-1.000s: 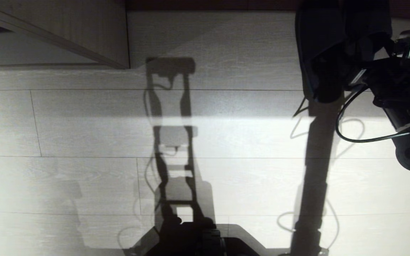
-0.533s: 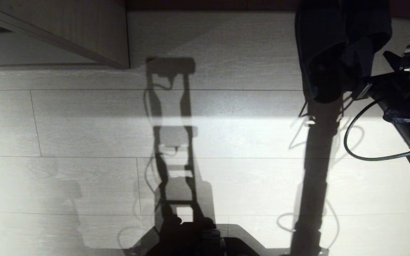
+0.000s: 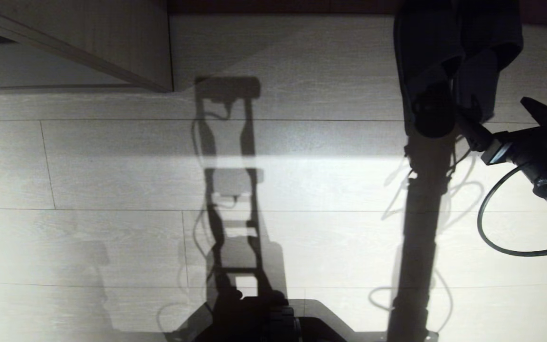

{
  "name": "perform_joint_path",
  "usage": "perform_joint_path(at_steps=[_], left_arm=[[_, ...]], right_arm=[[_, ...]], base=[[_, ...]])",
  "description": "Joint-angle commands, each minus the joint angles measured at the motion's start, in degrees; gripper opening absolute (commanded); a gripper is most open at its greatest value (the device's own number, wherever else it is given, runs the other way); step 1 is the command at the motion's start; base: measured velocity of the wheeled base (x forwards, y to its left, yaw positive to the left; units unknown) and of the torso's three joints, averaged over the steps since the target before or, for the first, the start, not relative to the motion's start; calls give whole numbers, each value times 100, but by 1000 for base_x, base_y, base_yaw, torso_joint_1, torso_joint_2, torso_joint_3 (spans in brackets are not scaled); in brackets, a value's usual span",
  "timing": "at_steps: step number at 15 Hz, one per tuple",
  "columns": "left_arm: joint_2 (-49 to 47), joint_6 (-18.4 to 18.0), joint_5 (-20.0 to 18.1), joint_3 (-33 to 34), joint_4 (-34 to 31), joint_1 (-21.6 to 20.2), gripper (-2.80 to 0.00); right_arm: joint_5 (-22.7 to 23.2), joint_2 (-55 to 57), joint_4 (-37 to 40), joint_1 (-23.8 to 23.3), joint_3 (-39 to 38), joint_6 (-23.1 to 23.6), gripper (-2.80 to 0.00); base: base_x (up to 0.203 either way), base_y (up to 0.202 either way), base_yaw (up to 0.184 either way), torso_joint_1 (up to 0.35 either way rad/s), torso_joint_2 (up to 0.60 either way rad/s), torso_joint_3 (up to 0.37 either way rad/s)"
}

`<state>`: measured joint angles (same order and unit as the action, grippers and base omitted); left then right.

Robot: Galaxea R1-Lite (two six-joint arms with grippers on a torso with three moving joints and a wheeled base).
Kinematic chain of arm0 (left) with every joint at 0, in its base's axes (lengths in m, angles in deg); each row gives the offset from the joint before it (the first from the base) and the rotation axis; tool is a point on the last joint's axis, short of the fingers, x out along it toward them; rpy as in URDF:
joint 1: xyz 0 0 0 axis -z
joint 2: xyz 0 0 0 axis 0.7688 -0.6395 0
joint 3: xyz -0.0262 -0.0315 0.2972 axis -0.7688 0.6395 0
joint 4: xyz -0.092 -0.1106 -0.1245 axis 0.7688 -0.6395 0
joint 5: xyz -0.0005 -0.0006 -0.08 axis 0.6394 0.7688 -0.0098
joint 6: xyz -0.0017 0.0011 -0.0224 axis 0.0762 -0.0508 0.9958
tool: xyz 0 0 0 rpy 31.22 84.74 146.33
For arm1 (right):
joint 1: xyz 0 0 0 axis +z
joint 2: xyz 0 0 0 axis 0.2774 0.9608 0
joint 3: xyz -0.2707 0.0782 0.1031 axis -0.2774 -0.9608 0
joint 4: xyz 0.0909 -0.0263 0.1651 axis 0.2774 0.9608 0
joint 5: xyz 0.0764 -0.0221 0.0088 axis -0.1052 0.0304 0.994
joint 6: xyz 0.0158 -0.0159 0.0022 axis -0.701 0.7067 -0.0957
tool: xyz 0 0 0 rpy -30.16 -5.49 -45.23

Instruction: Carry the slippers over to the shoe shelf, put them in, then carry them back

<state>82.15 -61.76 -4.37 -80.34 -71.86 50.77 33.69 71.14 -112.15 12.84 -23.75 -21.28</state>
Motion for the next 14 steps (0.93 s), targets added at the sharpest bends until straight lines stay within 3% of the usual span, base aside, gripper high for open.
perform_joint_path(at_steps=[1, 9, 14], left_arm=[[0, 3, 3, 0, 1, 0, -280], [0, 3, 3, 0, 1, 0, -280], [0, 3, 3, 0, 1, 0, -280]], right_arm=[[-10, -376, -17, 2, -379, 10, -280], [-113, -1735, 1194, 1, -1414, -21, -280], [-354, -3597, 2774, -83, -2165, -25, -280]], base=[[0, 0, 0, 0, 0, 0], [0, 0, 0, 0, 0, 0], [0, 0, 0, 0, 0, 0]])
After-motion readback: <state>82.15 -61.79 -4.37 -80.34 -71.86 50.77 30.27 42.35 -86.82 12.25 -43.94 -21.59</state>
